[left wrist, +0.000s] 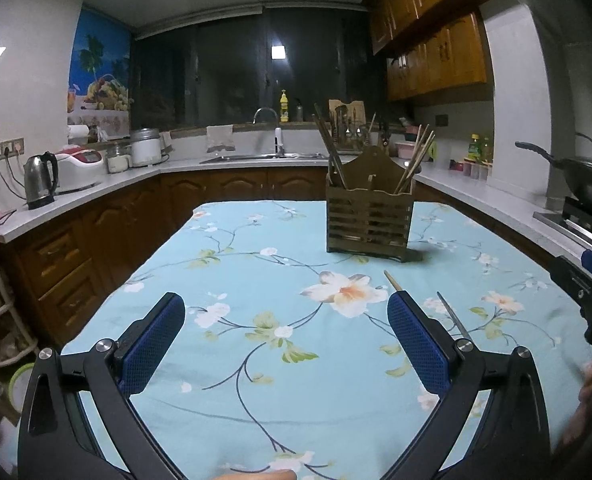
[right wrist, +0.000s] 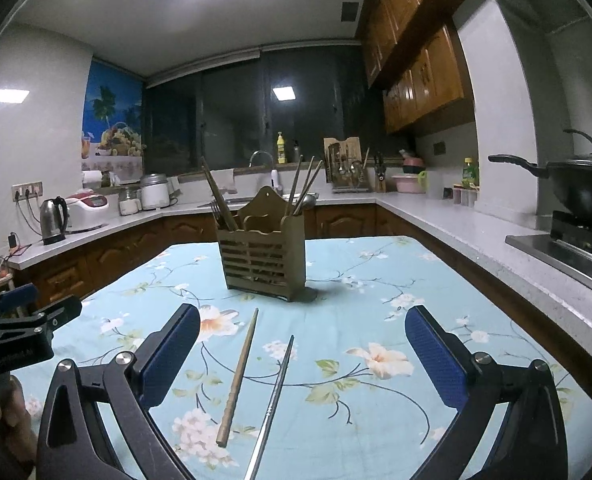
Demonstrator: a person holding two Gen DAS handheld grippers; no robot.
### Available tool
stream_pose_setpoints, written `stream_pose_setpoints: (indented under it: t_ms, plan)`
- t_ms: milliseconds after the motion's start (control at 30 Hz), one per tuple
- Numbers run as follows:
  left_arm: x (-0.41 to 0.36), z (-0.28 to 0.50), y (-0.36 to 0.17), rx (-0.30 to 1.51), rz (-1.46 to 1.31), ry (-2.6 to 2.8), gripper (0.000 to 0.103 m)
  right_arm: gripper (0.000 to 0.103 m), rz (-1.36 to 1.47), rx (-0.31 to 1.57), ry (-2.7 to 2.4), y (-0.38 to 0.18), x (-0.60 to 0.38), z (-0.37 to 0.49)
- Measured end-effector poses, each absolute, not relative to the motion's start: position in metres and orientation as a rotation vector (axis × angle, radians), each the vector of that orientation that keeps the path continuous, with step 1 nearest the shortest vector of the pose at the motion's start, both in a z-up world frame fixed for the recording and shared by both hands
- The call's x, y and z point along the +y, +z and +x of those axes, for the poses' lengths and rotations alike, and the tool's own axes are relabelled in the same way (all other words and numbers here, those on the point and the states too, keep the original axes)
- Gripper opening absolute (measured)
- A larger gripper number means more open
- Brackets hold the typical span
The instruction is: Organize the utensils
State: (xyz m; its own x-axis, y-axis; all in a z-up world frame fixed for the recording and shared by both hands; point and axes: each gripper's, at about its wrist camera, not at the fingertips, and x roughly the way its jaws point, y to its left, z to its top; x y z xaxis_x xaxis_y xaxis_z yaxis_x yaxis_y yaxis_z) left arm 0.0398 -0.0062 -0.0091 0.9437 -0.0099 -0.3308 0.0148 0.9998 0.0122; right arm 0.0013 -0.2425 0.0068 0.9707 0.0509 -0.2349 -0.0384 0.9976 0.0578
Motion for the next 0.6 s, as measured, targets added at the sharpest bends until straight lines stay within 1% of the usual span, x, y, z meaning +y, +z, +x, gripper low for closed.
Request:
stream_pose_setpoints:
  t_ms: [600]
  plan:
    - [-0.0044, 0.0390, -0.0060, 0.322, 0.016, -0.013, 0.103, 0.103, 0.048, 0.236, 0.052, 0.0042, -0.2393, 0.0014]
